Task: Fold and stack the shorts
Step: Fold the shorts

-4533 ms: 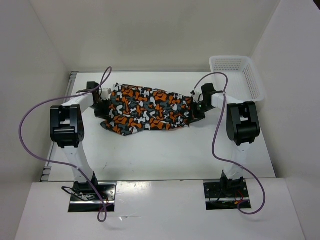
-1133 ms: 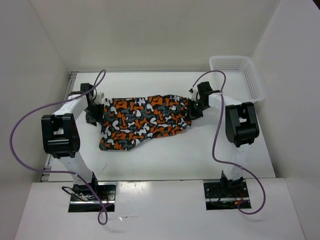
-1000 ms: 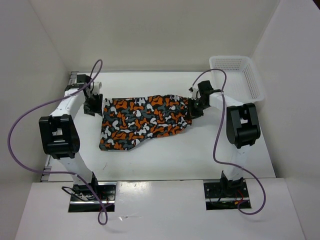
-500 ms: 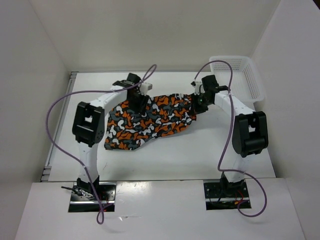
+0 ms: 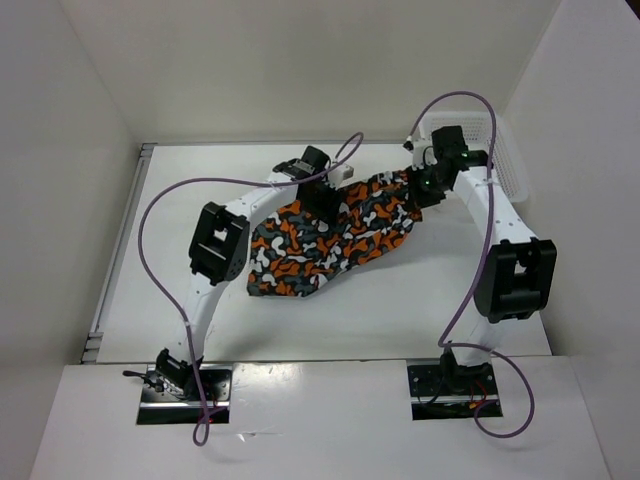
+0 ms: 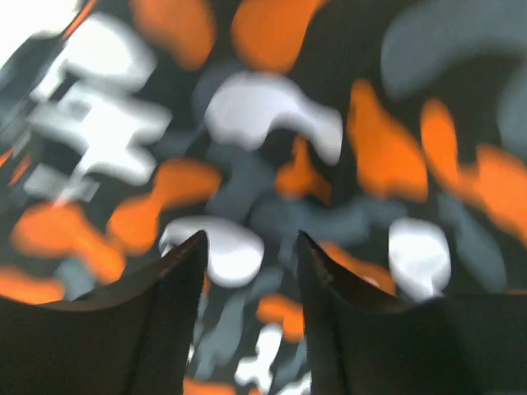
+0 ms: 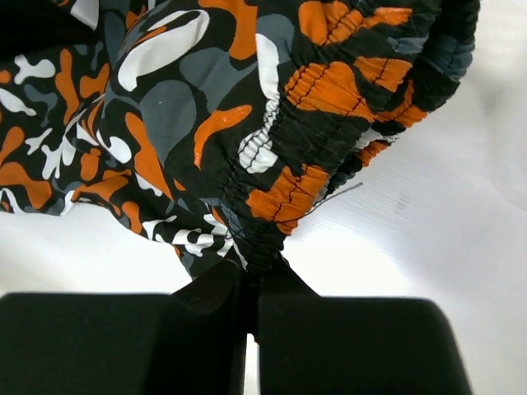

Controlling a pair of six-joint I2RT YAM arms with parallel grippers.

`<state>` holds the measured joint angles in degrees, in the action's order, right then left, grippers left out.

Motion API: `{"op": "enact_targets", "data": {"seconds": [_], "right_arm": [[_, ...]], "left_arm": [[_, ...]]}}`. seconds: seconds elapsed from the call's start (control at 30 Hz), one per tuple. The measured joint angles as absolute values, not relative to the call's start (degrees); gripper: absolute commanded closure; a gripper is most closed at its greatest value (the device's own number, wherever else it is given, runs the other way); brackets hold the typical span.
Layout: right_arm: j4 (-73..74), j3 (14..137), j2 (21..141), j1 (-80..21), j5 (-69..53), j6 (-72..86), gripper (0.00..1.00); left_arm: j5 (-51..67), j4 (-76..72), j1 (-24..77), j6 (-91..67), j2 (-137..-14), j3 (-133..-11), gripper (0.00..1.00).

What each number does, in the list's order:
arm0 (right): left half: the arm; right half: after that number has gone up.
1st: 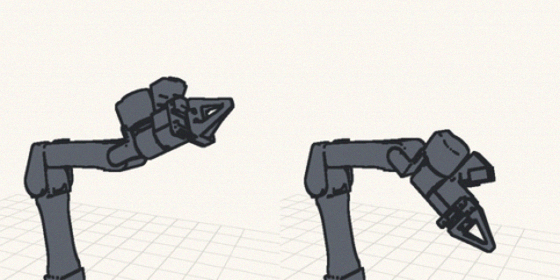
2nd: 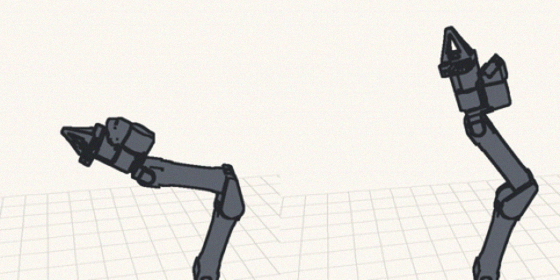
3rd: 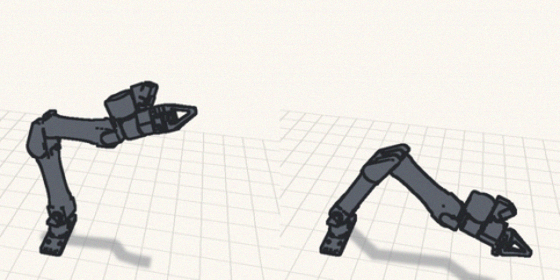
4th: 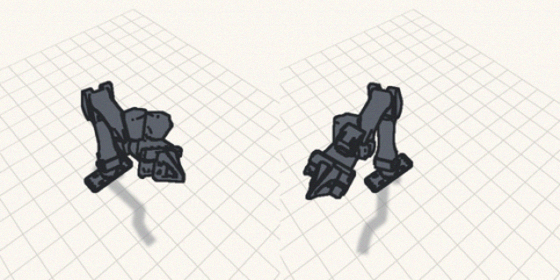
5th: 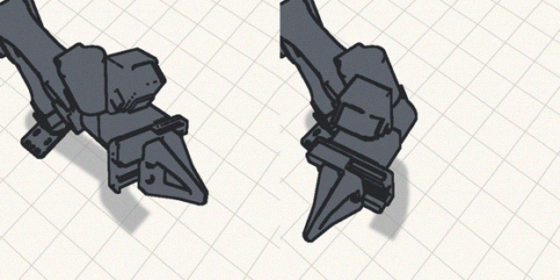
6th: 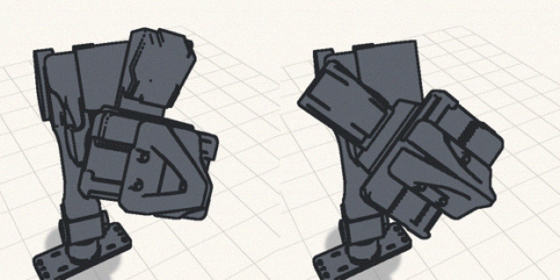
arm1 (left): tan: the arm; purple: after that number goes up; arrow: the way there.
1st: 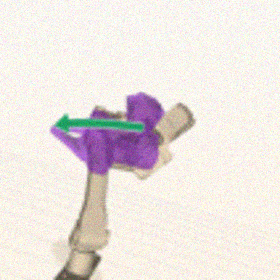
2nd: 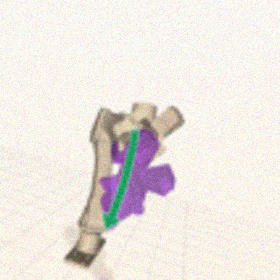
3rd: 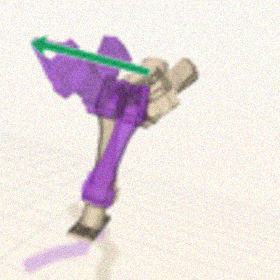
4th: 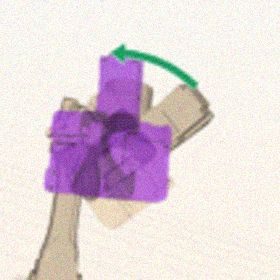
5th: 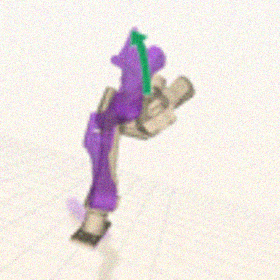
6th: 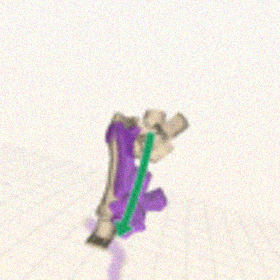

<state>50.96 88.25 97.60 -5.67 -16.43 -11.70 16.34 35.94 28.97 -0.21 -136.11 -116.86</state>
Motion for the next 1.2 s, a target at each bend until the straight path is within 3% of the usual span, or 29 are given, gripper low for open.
{"op": "enact_targets", "data": {"seconds": [0.17,0.37,0.53,0.67,0.7,0.73,0.77,0.9,1.2], "right_arm": [[54.19,89.54,96.99,-3.99,-13.98,-17.08,1.00],[57.41,93.43,96.97,-4.29,-12.53,-21.08,1.00],[57.84,96.75,97.03,-7.40,-8.58,-22.65,1.00],[58.46,97.95,97.65,-11.64,-5.67,-23.09,1.00],[58.52,98.08,97.93,-12.88,-4.95,-23.07,1.00],[58.59,98.28,98.59,-14.85,-4.51,-23.07,1.00],[58.92,98.74,99.29,-16.47,-3.84,-22.94,1.00],[59.27,104.01,104.66,-22.94,-2.31,-22.11,1.00],[59.22,110.65,113.86,-33.32,-1.17,-20.36,1.00]], "left_arm": [[17.30,35.73,27.68,-0.16,-133.12,-116.46,0.38],[12.80,33.80,19.81,-0.23,-121.45,-102.39,0.36],[8.73,32.10,16.78,-0.23,-120.16,-94.89,0.37],[9.69,32.12,17.32,-0.21,-120.46,-90.19,0.45],[10.90,31.99,17.39,-0.10,-120.73,-89.76,0.57],[12.58,31.48,17.32,-0.21,-120.77,-89.73,0.57],[14.22,31.11,17.15,0.05,-121.14,-89.73,0.68],[19.92,30.00,16.43,-0.38,-122.83,-90.41,0.91],[28.51,29.28,15.90,-0.43,-124.70,-91.20,0.97]]}}
